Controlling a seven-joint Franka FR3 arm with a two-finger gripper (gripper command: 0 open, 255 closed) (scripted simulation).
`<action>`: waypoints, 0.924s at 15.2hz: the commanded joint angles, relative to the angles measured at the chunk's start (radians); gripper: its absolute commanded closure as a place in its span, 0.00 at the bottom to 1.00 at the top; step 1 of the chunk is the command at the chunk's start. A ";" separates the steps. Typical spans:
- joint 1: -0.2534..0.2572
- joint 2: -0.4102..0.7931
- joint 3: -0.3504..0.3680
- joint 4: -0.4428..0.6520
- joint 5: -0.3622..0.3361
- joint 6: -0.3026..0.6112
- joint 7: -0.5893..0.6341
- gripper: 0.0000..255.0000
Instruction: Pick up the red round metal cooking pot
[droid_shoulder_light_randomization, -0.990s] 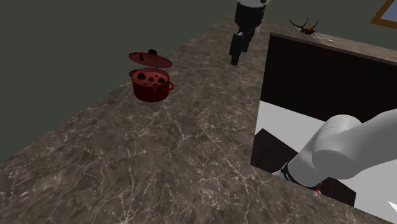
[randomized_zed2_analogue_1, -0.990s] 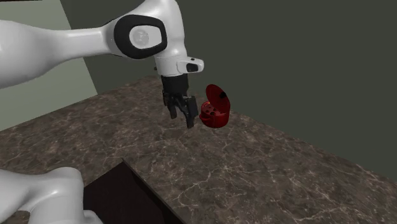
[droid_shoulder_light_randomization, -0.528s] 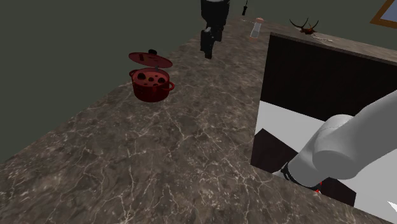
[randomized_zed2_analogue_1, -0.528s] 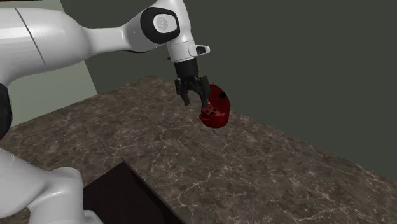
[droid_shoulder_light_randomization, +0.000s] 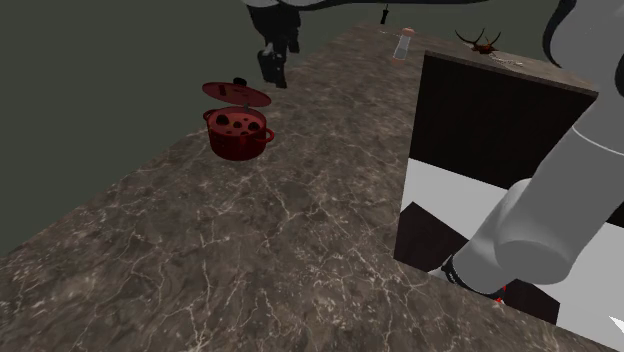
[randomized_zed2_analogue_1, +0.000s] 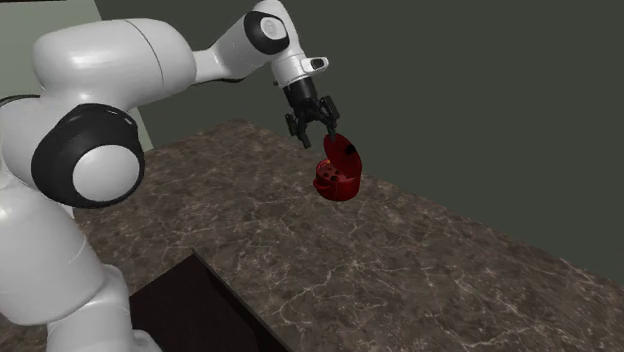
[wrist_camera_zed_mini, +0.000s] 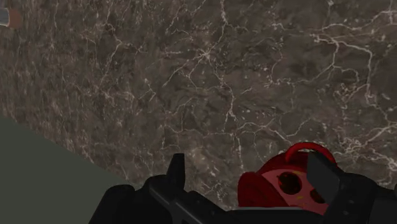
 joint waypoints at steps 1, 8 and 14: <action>0.044 0.099 0.027 0.102 -0.095 -0.049 0.012 0.00; 0.286 0.445 0.022 0.491 -0.416 -0.205 -0.048 0.00; 0.312 0.488 0.011 0.489 -0.448 -0.183 -0.032 0.00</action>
